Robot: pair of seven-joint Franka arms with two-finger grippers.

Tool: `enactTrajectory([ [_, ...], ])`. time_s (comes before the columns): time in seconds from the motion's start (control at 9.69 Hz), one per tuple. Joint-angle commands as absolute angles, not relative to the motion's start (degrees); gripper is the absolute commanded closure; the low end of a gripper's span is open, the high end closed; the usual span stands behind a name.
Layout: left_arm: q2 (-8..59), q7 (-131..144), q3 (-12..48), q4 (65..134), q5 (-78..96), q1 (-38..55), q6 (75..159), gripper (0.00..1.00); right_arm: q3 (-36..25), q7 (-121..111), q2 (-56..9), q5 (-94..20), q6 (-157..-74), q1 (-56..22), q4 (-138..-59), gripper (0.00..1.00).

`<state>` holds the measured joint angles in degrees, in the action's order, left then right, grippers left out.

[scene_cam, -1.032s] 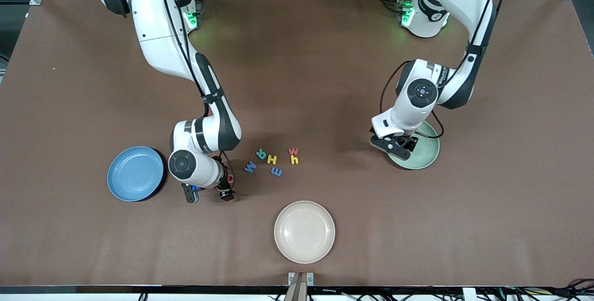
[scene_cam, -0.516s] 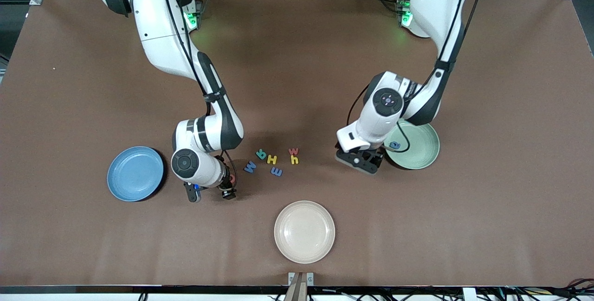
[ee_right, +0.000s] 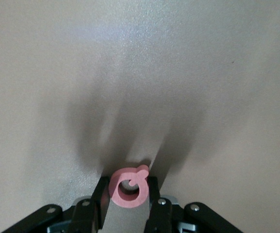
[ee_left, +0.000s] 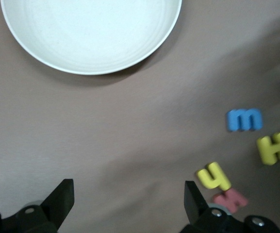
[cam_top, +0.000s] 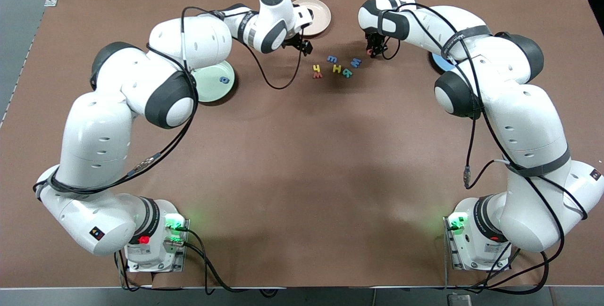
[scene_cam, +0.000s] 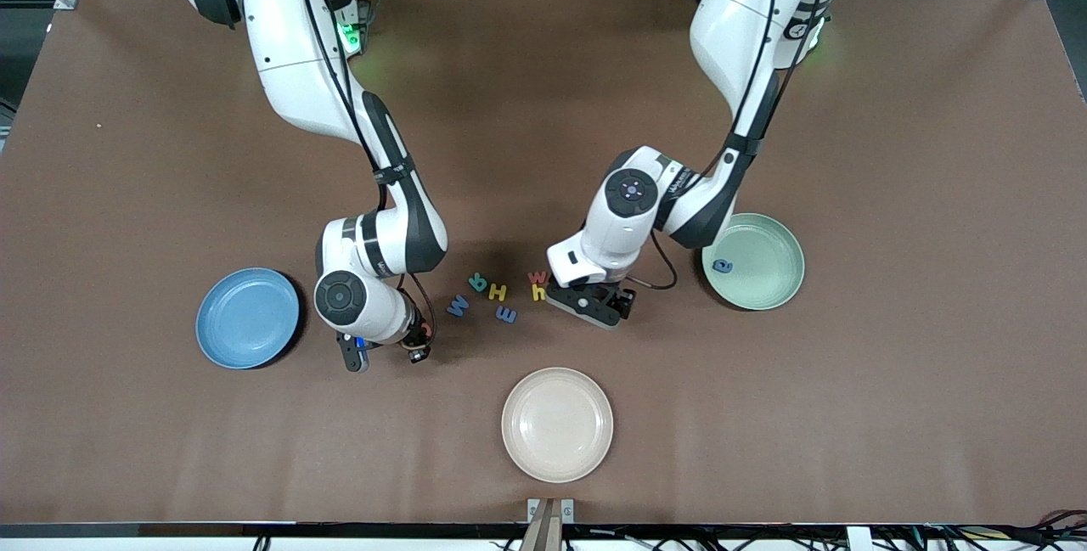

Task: Sort uppercase to blue plate, lowercase to green plate
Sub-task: 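Place the pink Q on the blue plate while the left gripper reaches the yellow y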

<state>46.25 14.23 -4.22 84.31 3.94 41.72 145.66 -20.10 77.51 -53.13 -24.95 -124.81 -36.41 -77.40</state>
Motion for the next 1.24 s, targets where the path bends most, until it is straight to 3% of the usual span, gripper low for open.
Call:
enactTrajectory([
  [0.0, 48.25, 25.6, -5.97, 81.65, 4.48, 42.1, 145.11, 0.0, -21.61, 77.35, -52.83, -21.99, -124.72, -36.83, -76.99, 1.0],
  [0.41, 49.66, 45.24, -7.47, 81.12, 0.27, 44.29, 142.83, 0.0, -21.71, 64.2, -47.57, -16.63, -119.73, -31.13, -78.74, 1.0],
  [1.13, 52.54, 53.35, -11.34, 74.19, -7.02, 51.59, 140.18, 0.0, -21.36, 41.25, -35.08, -3.87, -119.09, -20.14, -94.82, 1.0],
])
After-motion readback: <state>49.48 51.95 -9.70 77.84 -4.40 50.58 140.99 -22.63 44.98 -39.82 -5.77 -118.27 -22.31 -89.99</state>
